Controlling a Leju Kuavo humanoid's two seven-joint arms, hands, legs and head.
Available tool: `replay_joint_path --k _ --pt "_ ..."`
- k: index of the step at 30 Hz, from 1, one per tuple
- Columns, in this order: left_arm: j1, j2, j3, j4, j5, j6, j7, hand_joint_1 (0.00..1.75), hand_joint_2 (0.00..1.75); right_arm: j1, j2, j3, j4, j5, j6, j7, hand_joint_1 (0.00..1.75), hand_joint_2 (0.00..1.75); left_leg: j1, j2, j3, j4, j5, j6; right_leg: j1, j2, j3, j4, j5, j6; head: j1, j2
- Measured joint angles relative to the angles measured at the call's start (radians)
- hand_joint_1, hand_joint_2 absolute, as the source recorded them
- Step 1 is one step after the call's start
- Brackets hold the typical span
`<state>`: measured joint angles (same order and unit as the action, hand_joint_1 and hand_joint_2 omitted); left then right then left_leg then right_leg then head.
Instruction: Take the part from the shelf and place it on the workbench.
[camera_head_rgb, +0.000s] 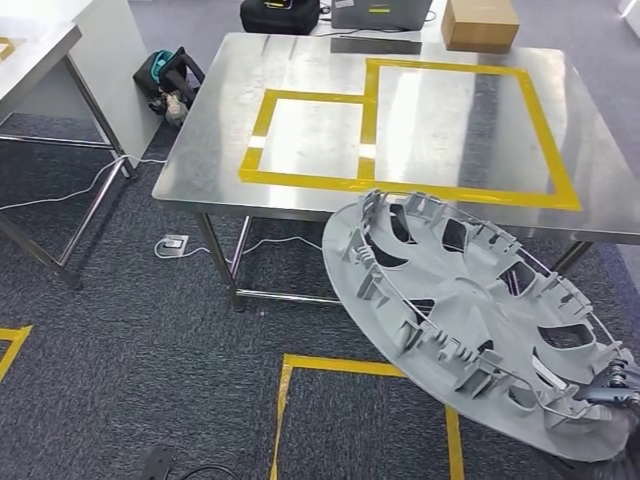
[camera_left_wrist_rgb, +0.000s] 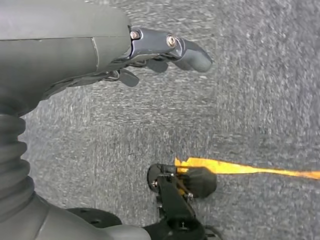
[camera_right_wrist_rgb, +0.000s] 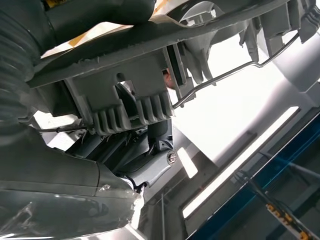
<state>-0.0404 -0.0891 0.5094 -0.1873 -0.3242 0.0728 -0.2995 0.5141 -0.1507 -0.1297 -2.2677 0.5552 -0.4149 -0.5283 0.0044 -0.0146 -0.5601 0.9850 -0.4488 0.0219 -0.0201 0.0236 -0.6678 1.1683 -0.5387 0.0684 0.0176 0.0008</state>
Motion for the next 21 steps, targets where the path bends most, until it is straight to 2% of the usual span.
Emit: replay_joint_path --k 1,2,3,4,5,6,7,8,9,11,12,14,16,17,18,19,21 --pt "0.001 0.000 0.000 0.000 0.000 -0.001 0.000 0.00 1.75 -0.001 0.000 0.000 0.000 0.001 0.000 0.001 1.75 1.75 -0.002 0.012 0.000 0.000 -0.001 0.002 0.000 -0.011 -0.033 0.067 -0.030 0.003 0.001 0.000" --pt "0.002 -0.001 0.000 0.000 -0.001 -0.002 0.000 0.00 1.75 0.000 0.000 0.000 0.000 0.003 -0.001 0.003 1.75 1.75 -0.003 0.023 0.001 0.001 -0.002 0.003 0.000 -0.015 -0.057 0.117 -0.046 0.006 0.000 0.000" --pt "0.003 -0.002 0.000 0.000 -0.002 -0.002 0.000 0.00 1.75 0.001 0.000 0.000 0.000 0.005 -0.002 0.004 1.75 1.75 -0.003 0.034 0.003 0.001 -0.004 0.003 0.000 -0.017 -0.063 0.132 -0.043 0.007 0.000 0.000" --pt "0.002 -0.003 0.000 0.000 -0.003 -0.002 0.000 0.00 1.75 0.002 0.000 0.000 0.000 0.006 -0.002 0.005 1.75 1.75 -0.004 0.044 0.005 0.001 -0.005 0.002 0.000 -0.020 -0.049 0.106 -0.021 0.008 0.000 0.000" --pt "0.002 -0.004 0.000 0.000 -0.003 -0.003 0.000 0.00 1.75 0.002 0.000 0.000 0.000 0.008 -0.002 0.006 1.75 1.75 -0.004 0.054 0.009 0.001 -0.008 0.000 0.000 -0.027 -0.015 0.045 0.014 0.007 0.000 0.000" --pt "0.002 -0.004 0.000 0.000 -0.004 -0.003 0.000 0.00 1.75 0.002 0.000 0.000 0.000 0.009 -0.002 0.006 1.75 1.75 -0.005 0.062 0.013 0.002 -0.012 -0.004 0.001 -0.045 0.025 -0.029 0.043 0.006 0.001 0.000" --pt "0.001 -0.004 0.000 0.000 -0.005 -0.003 0.000 0.00 1.75 0.002 0.000 0.000 0.000 0.009 -0.002 0.006 1.75 1.75 -0.008 0.068 0.016 0.004 -0.016 -0.008 0.002 -0.058 0.062 -0.091 0.065 0.002 0.000 0.000" --pt "0.001 -0.004 0.000 0.000 -0.006 -0.003 0.000 0.00 1.75 0.002 0.000 0.000 0.000 0.009 -0.003 0.006 1.75 1.75 -0.011 0.074 0.019 0.006 -0.019 -0.013 0.003 -0.066 0.084 -0.131 0.075 -0.003 -0.001 0.000" --pt "0.000 -0.004 0.000 0.000 -0.007 -0.003 0.000 0.00 1.75 0.003 0.000 0.000 0.000 0.008 -0.003 0.007 1.75 1.75 -0.014 0.078 0.020 0.006 -0.020 -0.017 0.005 -0.069 0.093 -0.145 0.076 -0.009 -0.001 0.000" --pt "-0.001 -0.004 0.000 0.000 -0.009 -0.003 0.000 0.00 1.75 0.005 0.000 0.000 0.000 0.005 -0.003 0.009 1.75 1.75 -0.014 0.086 0.022 0.006 -0.021 -0.024 0.006 -0.054 0.092 -0.145 0.078 -0.022 -0.002 0.000" --pt "-0.002 -0.004 0.000 0.000 -0.009 -0.003 0.000 0.00 1.75 0.006 0.000 0.000 0.000 0.003 -0.003 0.010 1.75 1.75 -0.013 0.082 0.022 0.011 -0.027 -0.030 0.004 -0.049 0.091 -0.146 0.080 -0.028 -0.002 0.000" --pt "-0.001 -0.004 0.000 0.000 -0.010 -0.003 0.000 0.00 1.75 0.006 0.000 0.000 0.000 0.000 -0.003 0.011 1.75 1.75 -0.010 0.055 -0.005 0.073 -0.071 -0.040 -0.001 -0.042 0.091 -0.149 0.083 -0.039 -0.004 0.000" --pt "0.001 -0.004 0.000 0.000 -0.010 -0.003 0.000 0.00 1.75 0.005 0.000 0.000 0.000 -0.001 -0.003 0.012 1.75 1.75 -0.006 0.030 -0.067 0.208 -0.139 -0.048 -0.002 -0.036 0.090 -0.149 0.083 -0.045 -0.006 0.000" --pt "0.002 -0.005 0.000 0.000 -0.010 -0.003 0.000 0.00 1.75 0.006 0.000 0.000 0.000 -0.001 -0.002 0.012 1.75 1.75 -0.005 0.027 -0.096 0.266 -0.159 -0.049 -0.002 -0.031 0.089 -0.149 0.083 -0.046 -0.006 0.000" --pt "0.003 -0.005 0.000 0.000 -0.011 -0.003 0.000 0.00 1.75 0.006 0.000 0.000 0.000 -0.001 -0.002 0.014 1.75 1.75 -0.004 0.025 -0.112 0.295 -0.160 -0.049 -0.002 -0.026 0.089 -0.149 0.083 -0.046 -0.006 0.000" --pt "0.004 -0.005 0.000 0.000 -0.011 -0.003 0.000 0.00 1.75 0.006 0.000 0.000 0.000 -0.001 -0.002 0.015 1.75 1.75 -0.003 0.025 -0.110 0.285 -0.140 -0.049 -0.002 -0.022 0.090 -0.149 0.083 -0.045 -0.006 0.000" --pt "0.004 -0.005 0.000 0.000 -0.011 -0.003 0.000 0.00 1.75 0.006 0.000 0.000 0.000 -0.001 -0.001 0.016 1.75 1.75 -0.001 0.024 -0.058 0.168 -0.064 -0.046 -0.004 -0.014 0.093 -0.149 0.082 -0.043 -0.006 0.000"
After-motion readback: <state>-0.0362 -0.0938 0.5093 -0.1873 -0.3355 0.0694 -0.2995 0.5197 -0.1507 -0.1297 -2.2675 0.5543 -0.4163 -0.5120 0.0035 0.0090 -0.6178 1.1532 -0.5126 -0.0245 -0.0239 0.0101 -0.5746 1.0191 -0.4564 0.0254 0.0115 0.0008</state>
